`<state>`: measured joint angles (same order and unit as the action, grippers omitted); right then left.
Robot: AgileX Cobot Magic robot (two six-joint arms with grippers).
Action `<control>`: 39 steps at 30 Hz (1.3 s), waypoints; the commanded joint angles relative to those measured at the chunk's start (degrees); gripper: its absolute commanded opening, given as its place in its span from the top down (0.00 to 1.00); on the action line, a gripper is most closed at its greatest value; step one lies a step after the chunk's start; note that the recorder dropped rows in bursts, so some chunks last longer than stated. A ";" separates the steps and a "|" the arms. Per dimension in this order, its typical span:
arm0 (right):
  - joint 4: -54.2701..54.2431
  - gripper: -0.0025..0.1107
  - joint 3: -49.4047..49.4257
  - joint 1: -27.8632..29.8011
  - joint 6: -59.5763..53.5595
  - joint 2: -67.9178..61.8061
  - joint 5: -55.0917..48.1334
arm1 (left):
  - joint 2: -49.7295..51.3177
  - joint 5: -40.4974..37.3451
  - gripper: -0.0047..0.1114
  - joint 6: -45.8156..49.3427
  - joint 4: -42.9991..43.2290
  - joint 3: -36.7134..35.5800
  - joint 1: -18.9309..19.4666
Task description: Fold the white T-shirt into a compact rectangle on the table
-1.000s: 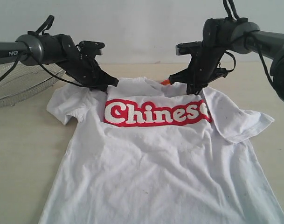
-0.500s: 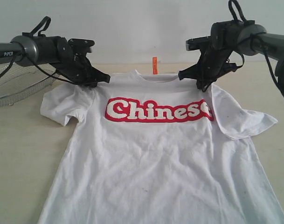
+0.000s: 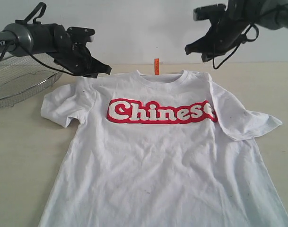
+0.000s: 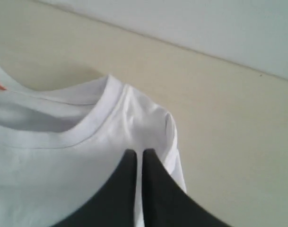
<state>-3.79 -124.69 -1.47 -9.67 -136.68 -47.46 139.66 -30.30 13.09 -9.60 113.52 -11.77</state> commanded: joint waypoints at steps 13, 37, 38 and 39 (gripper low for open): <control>6.55 0.98 5.82 0.33 -4.92 12.38 -22.50 | -7.62 -27.74 0.92 20.28 -23.97 -6.03 -2.53; 5.82 0.54 48.08 -5.17 -6.66 26.01 -7.24 | -17.89 -8.07 0.92 24.89 -25.81 -38.49 -8.18; 6.92 0.54 48.08 -5.47 -5.81 25.18 -6.91 | -17.89 -8.07 0.92 25.13 -25.81 -38.49 -8.18; 8.05 0.54 48.08 -5.76 -4.66 24.57 -6.60 | -17.89 -8.07 0.92 25.35 -25.81 -38.49 -8.18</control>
<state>1.23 -76.93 -6.43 -15.88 -110.66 -55.80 121.89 -39.31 37.74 -34.73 75.19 -19.91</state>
